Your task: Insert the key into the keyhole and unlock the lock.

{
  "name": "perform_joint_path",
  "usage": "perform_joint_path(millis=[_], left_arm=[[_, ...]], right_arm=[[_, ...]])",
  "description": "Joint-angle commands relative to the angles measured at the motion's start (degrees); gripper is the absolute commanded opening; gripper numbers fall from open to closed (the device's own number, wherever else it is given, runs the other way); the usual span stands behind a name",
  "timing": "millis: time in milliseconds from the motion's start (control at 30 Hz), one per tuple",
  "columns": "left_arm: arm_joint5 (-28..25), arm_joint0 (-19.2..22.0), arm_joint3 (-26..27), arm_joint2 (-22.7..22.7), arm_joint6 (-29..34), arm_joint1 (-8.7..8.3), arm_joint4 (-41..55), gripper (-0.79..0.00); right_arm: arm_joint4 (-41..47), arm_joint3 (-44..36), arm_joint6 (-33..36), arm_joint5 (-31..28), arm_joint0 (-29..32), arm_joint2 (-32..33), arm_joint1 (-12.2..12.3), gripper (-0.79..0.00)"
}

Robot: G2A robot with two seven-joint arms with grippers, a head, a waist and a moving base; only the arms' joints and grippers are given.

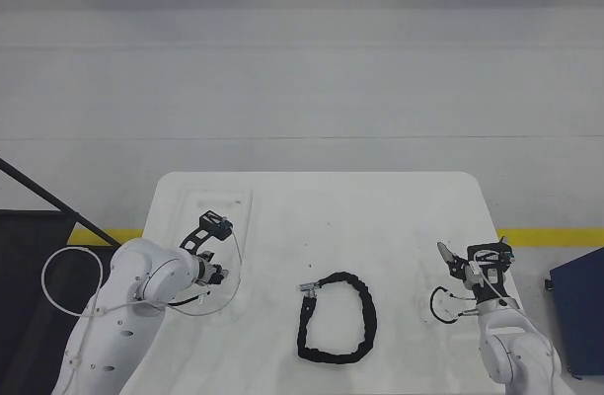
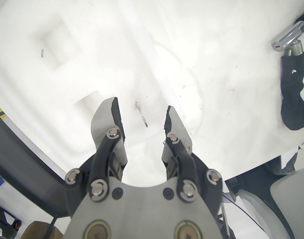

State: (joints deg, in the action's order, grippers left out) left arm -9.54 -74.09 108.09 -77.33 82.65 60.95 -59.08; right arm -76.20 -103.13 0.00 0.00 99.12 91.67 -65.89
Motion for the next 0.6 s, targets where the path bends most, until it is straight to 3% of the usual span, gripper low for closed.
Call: perform_joint_path(millis=[0, 567], left_arm=[[0.1, 0.0, 0.0, 0.1, 0.0, -0.05, 0.0, -0.416], [0.4, 0.9, -0.9, 1.3, 0.0, -0.45, -0.5, -0.499]], right_arm=[[0.0, 0.0, 0.0, 0.0, 0.0, 0.0, 0.0, 0.0], [0.0, 0.0, 0.0, 0.0, 0.0, 0.0, 0.0, 0.0]])
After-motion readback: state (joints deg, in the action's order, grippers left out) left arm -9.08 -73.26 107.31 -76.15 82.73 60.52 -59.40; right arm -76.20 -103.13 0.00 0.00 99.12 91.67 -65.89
